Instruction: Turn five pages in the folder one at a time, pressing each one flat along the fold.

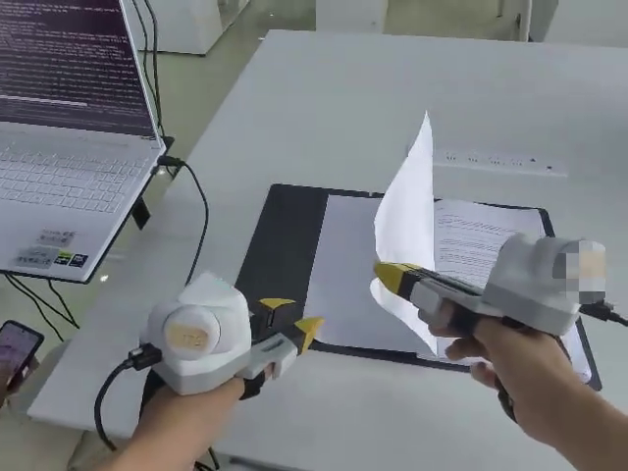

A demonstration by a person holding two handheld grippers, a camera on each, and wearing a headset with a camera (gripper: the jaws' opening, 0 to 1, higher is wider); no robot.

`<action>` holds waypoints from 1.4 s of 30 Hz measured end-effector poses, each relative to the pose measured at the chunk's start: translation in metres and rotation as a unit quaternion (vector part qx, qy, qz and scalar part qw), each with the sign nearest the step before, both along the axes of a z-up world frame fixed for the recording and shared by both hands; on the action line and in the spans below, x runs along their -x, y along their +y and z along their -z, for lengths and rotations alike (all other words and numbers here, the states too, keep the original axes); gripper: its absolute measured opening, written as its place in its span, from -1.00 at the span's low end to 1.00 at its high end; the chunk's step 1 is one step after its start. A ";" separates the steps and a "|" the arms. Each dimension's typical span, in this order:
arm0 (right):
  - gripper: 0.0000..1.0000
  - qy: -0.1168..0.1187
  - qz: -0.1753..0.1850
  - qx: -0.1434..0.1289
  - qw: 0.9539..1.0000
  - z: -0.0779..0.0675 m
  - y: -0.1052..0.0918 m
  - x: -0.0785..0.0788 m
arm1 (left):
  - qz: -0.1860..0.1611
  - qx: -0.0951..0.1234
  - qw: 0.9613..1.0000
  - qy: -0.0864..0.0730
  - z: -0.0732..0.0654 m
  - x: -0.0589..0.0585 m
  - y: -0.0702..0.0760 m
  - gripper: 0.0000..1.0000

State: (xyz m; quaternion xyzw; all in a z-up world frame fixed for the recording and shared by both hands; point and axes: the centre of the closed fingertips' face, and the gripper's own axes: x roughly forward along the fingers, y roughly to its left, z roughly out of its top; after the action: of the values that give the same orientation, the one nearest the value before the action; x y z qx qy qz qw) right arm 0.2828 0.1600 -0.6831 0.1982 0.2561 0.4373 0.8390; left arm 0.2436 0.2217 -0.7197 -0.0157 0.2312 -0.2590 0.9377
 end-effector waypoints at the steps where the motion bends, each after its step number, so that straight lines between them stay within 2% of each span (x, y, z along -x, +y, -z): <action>1: -1.00 0.006 -0.007 0.004 1.000 0.006 0.005 0.001 | -0.002 -0.001 1.000 0.001 0.001 0.001 0.003 -0.61; 6: -1.00 0.019 -0.017 0.033 0.999 0.034 0.015 -0.005 | -0.007 -0.002 1.000 0.009 0.008 0.004 0.015 -0.62; 8: -1.00 0.039 -0.017 0.032 0.999 0.046 0.021 -0.008 | -0.010 -0.004 1.000 0.012 0.011 0.004 0.020 -0.62; 10: -1.00 0.043 -0.018 0.043 0.998 0.055 0.024 -0.010 | -0.012 -0.003 1.000 0.012 0.011 0.005 0.022 -0.62; 13: -1.00 0.054 -0.019 0.043 0.997 0.062 0.028 -0.011 | -0.013 -0.005 1.000 0.016 0.014 0.005 0.023 -0.62; 20: -1.00 0.081 -0.028 0.063 0.994 0.087 0.036 -0.010 | -0.013 -0.005 1.000 0.023 0.023 0.004 0.024 -0.63; 25: -1.00 0.089 -0.046 0.075 0.992 0.100 0.046 -0.004 | -0.013 -0.010 0.999 0.032 0.032 0.003 0.025 -0.63; 28: -1.00 0.084 -0.053 0.092 0.991 0.108 0.047 -0.001 | -0.014 -0.010 0.999 0.035 0.034 0.002 0.026 -0.63; 30: -1.00 0.092 -0.054 0.085 0.991 0.109 0.046 0.002 | -0.014 -0.013 0.999 0.037 0.036 0.002 0.026 -0.63; 33: -0.89 0.096 -0.052 0.074 0.991 0.108 0.045 0.004 | -0.015 -0.014 0.999 0.040 0.038 0.001 0.026 -0.63; 38: -0.73 0.106 -0.078 0.054 0.990 0.105 0.049 0.016 | -0.011 -0.015 0.999 0.043 0.041 -0.001 0.021 -0.64; 42: -0.76 0.107 -0.070 0.047 0.991 0.103 0.041 0.016 | -0.007 -0.018 0.999 0.044 0.045 -0.005 0.017 -0.65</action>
State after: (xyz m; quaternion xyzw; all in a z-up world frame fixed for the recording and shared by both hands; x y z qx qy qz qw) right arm 0.2672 0.2006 -0.7862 0.1862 0.3781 0.4584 0.7825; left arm 0.2482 0.2391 -0.7644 -0.0116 0.2771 -0.2469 0.9285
